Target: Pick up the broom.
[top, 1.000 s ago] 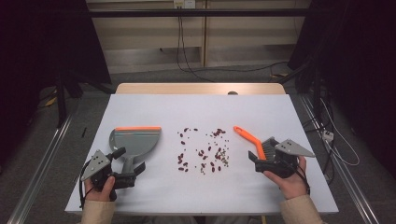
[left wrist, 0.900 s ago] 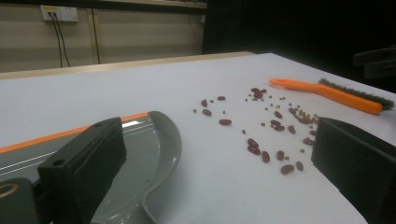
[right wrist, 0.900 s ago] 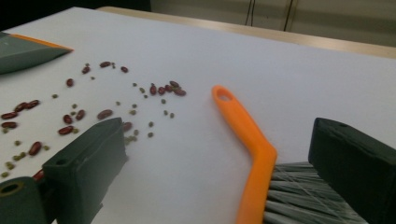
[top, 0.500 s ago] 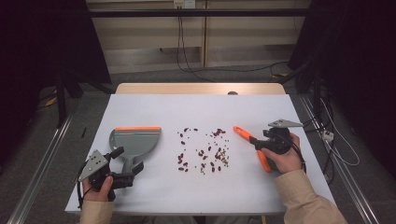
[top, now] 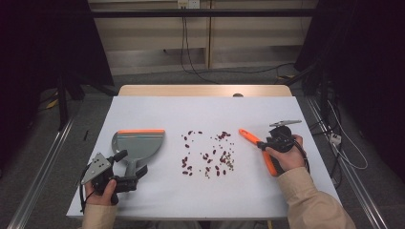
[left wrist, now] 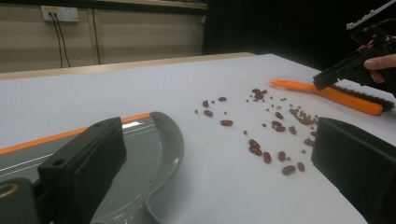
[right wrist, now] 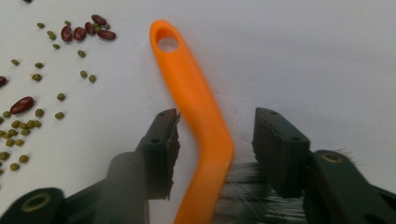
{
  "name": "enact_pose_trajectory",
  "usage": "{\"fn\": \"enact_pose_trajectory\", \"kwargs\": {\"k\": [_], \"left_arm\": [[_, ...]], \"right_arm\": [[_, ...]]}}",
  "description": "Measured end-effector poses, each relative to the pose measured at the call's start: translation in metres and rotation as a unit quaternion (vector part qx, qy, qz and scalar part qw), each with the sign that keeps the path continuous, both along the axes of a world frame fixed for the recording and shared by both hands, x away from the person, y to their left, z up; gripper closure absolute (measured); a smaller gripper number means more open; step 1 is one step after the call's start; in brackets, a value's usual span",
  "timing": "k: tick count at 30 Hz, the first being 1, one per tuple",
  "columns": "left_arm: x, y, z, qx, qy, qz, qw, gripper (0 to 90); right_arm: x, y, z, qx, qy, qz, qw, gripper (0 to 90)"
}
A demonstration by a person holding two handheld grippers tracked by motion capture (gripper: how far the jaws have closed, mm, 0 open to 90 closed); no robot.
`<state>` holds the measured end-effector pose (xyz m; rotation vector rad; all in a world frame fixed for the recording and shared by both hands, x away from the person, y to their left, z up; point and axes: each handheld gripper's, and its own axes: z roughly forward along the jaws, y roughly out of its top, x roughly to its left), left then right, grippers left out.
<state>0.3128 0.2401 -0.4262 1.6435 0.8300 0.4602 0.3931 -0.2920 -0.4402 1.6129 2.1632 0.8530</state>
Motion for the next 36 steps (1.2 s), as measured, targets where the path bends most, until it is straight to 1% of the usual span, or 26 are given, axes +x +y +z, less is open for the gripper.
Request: {"fn": "enact_pose_trajectory", "kwargs": {"k": [2,3,6,9,12,14,16,20,21,22,23,25,26,27,29,30,32,33,35,36], "left_arm": [[0.000,-0.001,0.000,-0.001,0.002,0.000,1.0000,2.8],[0.000,-0.001,0.000,0.000,0.002,0.000,1.0000,2.8],[0.000,-0.001,0.000,0.002,0.002,-0.001,1.0000,2.8],[0.000,-0.001,0.000,0.002,0.001,0.000,1.0000,2.8],[0.001,-0.001,-0.001,0.004,0.002,-0.001,1.0000,2.8],[0.001,-0.001,-0.001,0.005,0.001,-0.002,1.0000,2.8],[0.001,-0.001,-0.001,0.006,0.001,-0.001,1.0000,2.8],[0.001,-0.002,-0.001,0.005,0.002,-0.002,1.0000,2.7],[0.000,-0.002,-0.001,0.005,0.002,-0.002,1.0000,2.8],[0.000,-0.002,0.000,0.007,0.001,-0.003,1.0000,2.7],[0.000,-0.001,0.000,0.009,0.000,-0.004,1.0000,2.7],[-0.001,-0.001,0.000,0.007,0.000,-0.001,1.0000,2.8],[-0.001,-0.001,0.000,0.009,-0.002,-0.001,1.0000,2.7],[-0.001,-0.001,0.000,0.008,-0.001,0.001,1.0000,2.7],[-0.001,0.000,0.001,0.011,-0.002,0.002,0.9999,2.7],[-0.001,0.001,0.001,0.010,-0.002,0.003,0.9999,2.7],[-0.001,0.001,0.001,0.010,-0.003,0.003,0.9999,2.7],[0.000,0.001,0.001,0.010,-0.003,0.003,0.9999,2.8],[0.000,-0.001,0.001,0.009,-0.003,0.003,0.9999,2.7],[0.000,-0.001,0.001,0.012,-0.004,0.002,0.9999,2.7]], "right_arm": [[0.001,0.001,0.000,-0.004,0.007,0.006,0.9999,54.5],[0.001,0.002,0.001,-0.007,0.012,0.004,0.9999,55.1],[0.003,0.002,0.001,-0.011,0.024,0.009,0.9996,59.1],[0.005,0.001,0.000,-0.017,0.030,0.005,0.9994,61.0],[0.006,0.001,-0.001,-0.016,0.037,0.003,0.9992,62.4],[0.007,0.002,0.001,-0.026,0.040,0.009,0.9988,63.2],[0.007,0.003,0.002,-0.024,0.049,0.017,0.9984,64.1],[0.009,0.006,0.004,-0.040,0.058,0.026,0.9972,65.6],[0.010,0.006,0.004,-0.045,0.063,0.027,0.9967,66.2],[0.011,0.007,0.002,-0.049,0.063,0.031,0.9963,66.2],[0.013,0.007,0.000,-0.054,0.071,0.036,0.9953,66.1],[0.015,0.007,0.001,-0.056,0.079,0.042,0.9944,66.6],[0.018,0.008,0.001,-0.056,0.092,0.042,0.9933,66.9],[0.018,0.008,0.001,-0.056,0.092,0.042,0.9933,66.9],[0.021,0.008,0.002,-0.060,0.101,0.045,0.9920,67.4],[0.022,0.010,0.002,-0.063,0.107,0.041,0.9914,67.6],[0.024,0.013,0.003,-0.073,0.112,0.037,0.9904,68.3],[0.025,0.014,0.004,-0.075,0.119,0.035,0.9894,68.6],[0.029,0.012,0.004,-0.069,0.133,0.034,0.9882,69.0],[0.031,0.013,0.005,-0.068,0.141,0.035,0.9870,69.1]]}}
